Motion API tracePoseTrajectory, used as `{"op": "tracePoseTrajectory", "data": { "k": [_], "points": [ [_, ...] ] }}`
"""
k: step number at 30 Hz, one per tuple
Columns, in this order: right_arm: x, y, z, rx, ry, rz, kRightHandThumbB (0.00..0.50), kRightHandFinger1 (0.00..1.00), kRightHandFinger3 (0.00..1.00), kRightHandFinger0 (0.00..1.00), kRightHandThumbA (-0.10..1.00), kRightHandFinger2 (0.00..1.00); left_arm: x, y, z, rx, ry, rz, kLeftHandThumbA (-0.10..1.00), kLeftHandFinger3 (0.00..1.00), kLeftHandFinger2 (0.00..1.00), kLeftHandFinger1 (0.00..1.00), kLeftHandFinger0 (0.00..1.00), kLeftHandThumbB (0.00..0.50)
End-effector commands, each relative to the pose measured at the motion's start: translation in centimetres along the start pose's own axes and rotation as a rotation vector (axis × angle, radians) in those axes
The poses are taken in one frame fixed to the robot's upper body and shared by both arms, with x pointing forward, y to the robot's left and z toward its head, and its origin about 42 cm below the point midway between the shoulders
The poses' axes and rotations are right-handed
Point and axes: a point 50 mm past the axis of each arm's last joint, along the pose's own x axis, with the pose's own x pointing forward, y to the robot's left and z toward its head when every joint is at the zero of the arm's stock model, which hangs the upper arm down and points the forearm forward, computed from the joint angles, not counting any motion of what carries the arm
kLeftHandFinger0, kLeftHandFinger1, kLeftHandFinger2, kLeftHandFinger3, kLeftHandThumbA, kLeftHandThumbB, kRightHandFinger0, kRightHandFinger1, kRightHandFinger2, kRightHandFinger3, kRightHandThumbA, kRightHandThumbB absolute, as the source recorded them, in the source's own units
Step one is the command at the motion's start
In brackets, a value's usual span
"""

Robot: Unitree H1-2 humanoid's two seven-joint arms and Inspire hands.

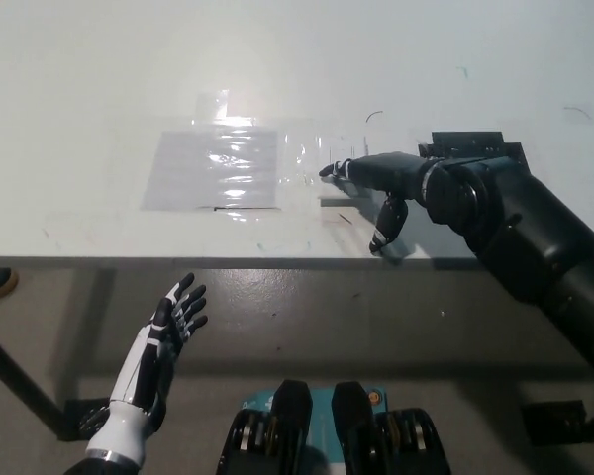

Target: A white switch is kept at the centre of the table close to the robot and the robot uses its right hand to press it to turn it on

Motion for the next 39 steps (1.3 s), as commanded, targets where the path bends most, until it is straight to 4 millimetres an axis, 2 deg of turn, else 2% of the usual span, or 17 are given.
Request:
{"op": "tracePoseTrajectory", "data": {
  "k": [1,4,6,7,8,11,14,17,20,23,25,28,30,31,34,37,39],
  "points": [
    [-0.5,-1.2,-0.8,-0.026,0.022,-0.002,0.351,1.0,1.0,1.0,1.0,1.0,0.4,-0.2,1.2,0.001,-0.056,-0.025,1.0,1.0,1.0,1.0,1.0,0.085],
    [-2.4,-5.3,0.1,0.004,-0.026,-0.096,0.347,1.0,1.0,1.0,1.0,1.0,0.5,-0.2,1.2,-0.002,-0.06,-0.019,1.0,1.0,1.0,1.0,1.0,0.087],
    [-4.9,-9.4,0.7,0.047,-0.105,-0.206,0.316,1.0,1.0,1.0,1.0,1.0,0.4,-0.2,1.2,-0.001,-0.059,-0.018,1.0,1.0,1.0,1.0,1.0,0.085],
    [-5.7,-10.5,0.9,0.053,-0.129,-0.241,0.342,1.0,1.0,1.0,1.0,1.0,0.4,-0.2,1.2,0.002,-0.057,-0.016,1.0,1.0,1.0,1.0,1.0,0.089],
    [-7.3,-12.7,1.2,0.065,-0.179,-0.302,0.318,1.0,1.0,1.0,1.0,1.0,0.4,-0.2,1.2,0.015,-0.055,-0.015,1.0,1.0,1.0,1.0,1.0,0.085],
    [-11.2,-16.3,1.3,0.192,-0.276,-0.437,0.335,1.0,1.0,1.0,1.0,1.0,0.4,-0.1,1.1,0.006,-0.057,-0.017,1.0,1.0,1.0,1.0,1.0,0.093],
    [-16.2,-17.9,2.0,0.184,-0.412,-0.561,0.3,1.0,1.0,1.0,1.0,1.0,0.3,0.0,1.1,0.011,-0.064,-0.034,1.0,1.0,1.0,1.0,1.0,0.076],
    [-20.2,-17.5,2.8,0.274,-0.523,-0.637,0.409,1.0,1.0,1.0,1.0,1.0,0.3,0.2,1.5,-0.006,-0.061,-0.031,1.0,1.0,1.0,1.0,1.0,0.092],
    [-24.4,-14.9,2.7,0.277,-0.558,-0.728,0.37,1.0,1.0,1.0,1.0,1.0,0.4,0.2,1.7,-0.005,-0.065,-0.023,1.0,1.0,1.0,1.0,1.0,0.094],
    [-27.4,-9.6,1.6,0.427,-0.648,-0.818,0.329,1.0,1.0,1.0,1.0,1.0,0.5,0.2,1.9,-0.018,-0.074,-0.016,1.0,1.0,1.0,1.0,1.0,0.09],
    [-29.2,-6.0,1.0,0.501,-0.683,-0.867,0.27,1.0,1.0,1.0,1.0,1.0,0.5,0.4,2.1,-0.023,-0.072,-0.009,1.0,1.0,1.0,1.0,1.0,0.098],
    [-31.6,-0.9,0.4,0.623,-0.749,-0.938,0.248,1.0,1.0,1.0,1.0,1.0,1.1,0.3,2.3,-0.03,-0.08,-0.002,1.0,1.0,1.0,1.0,1.0,0.106],
    [-32.4,2.4,0.5,0.709,-0.788,-0.985,0.26,1.0,1.0,1.0,1.0,1.0,1.6,0.5,2.3,-0.034,-0.086,0.004,1.0,1.0,1.0,1.0,1.0,0.111],
    [-32.7,5.1,0.9,0.784,-0.787,-0.994,0.269,1.0,1.0,1.0,1.0,1.0,1.5,0.6,2.3,-0.032,-0.086,0.007,1.0,1.0,1.0,1.0,1.0,0.119],
    [-32.4,9.4,1.2,0.909,-0.8,-0.996,0.258,1.0,1.0,1.0,1.0,1.0,1.3,0.7,1.9,-0.041,-0.078,0.014,1.0,1.0,1.0,1.0,1.0,0.107],
    [-31.9,12.1,1.6,0.986,-0.795,-0.989,0.271,1.0,1.0,1.0,1.0,1.0,1.1,0.6,1.9,-0.049,-0.07,0.011,1.0,1.0,1.0,1.0,1.0,0.086],
    [-31.4,14.0,2.0,1.06,-0.803,-0.968,0.276,1.0,1.0,1.0,1.0,1.0,1.2,0.4,1.9,-0.041,-0.067,0.002,1.0,1.0,1.0,1.0,1.0,0.111]
  ]
}}
